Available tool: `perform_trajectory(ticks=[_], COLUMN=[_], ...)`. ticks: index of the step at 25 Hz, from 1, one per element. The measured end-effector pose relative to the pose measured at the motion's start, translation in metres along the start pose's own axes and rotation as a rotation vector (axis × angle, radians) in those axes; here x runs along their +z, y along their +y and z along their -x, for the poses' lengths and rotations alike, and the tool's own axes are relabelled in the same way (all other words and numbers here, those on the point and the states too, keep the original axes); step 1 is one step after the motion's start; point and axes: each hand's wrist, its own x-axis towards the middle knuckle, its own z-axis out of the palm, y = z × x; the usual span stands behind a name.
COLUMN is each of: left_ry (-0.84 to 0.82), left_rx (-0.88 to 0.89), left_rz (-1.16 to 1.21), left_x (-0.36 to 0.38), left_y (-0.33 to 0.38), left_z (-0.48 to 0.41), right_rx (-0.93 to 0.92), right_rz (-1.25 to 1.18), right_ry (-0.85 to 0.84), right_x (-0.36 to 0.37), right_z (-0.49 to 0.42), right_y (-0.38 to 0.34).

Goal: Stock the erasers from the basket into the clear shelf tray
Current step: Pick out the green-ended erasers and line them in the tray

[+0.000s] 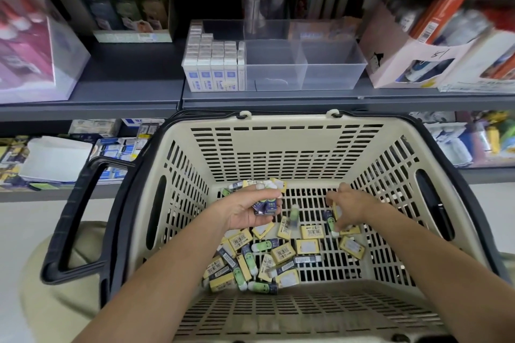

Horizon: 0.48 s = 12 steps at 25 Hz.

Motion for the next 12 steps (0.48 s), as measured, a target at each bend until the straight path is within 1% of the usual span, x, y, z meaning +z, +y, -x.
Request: perform_trajectory(ticks=[3,6,7,10,11,12], left_ry=[0.009,0.031,0.042,0.083,0.096,0.109], left_rx=[0.017,0.022,0.020,0.013,0.012,0.013], left_rz=[-0.006,0.022,0.035,0.044,0.030,0.010], left_x=[0.000,-0.001,-0.003,-0.006,-0.007,-0.007], left_y=[-0.001,-0.001,-0.001,-0.002,-0.003,-0.004], left_z=[-0.001,-0.001,-0.002,-0.005,-0.006,-0.007], right_rx=[-0.035,-0.075,-0.090,-0.090,-0.086,-0.096], right_rz=[0.046,-0.066,-0.152,-0.620,-0.702,-0.697], right_ry=[-0.024,-0.011,-0.002,-0.024,-0.020,-0.010], right_x=[0.001,0.002,0.001,-0.008,-0.011,-0.013], right_z=[0.000,-0.001,-0.002,-0.002,-0.003,-0.003], right_y=[-0.003,-0.007,-0.009,-0.016,-0.018,-0.020])
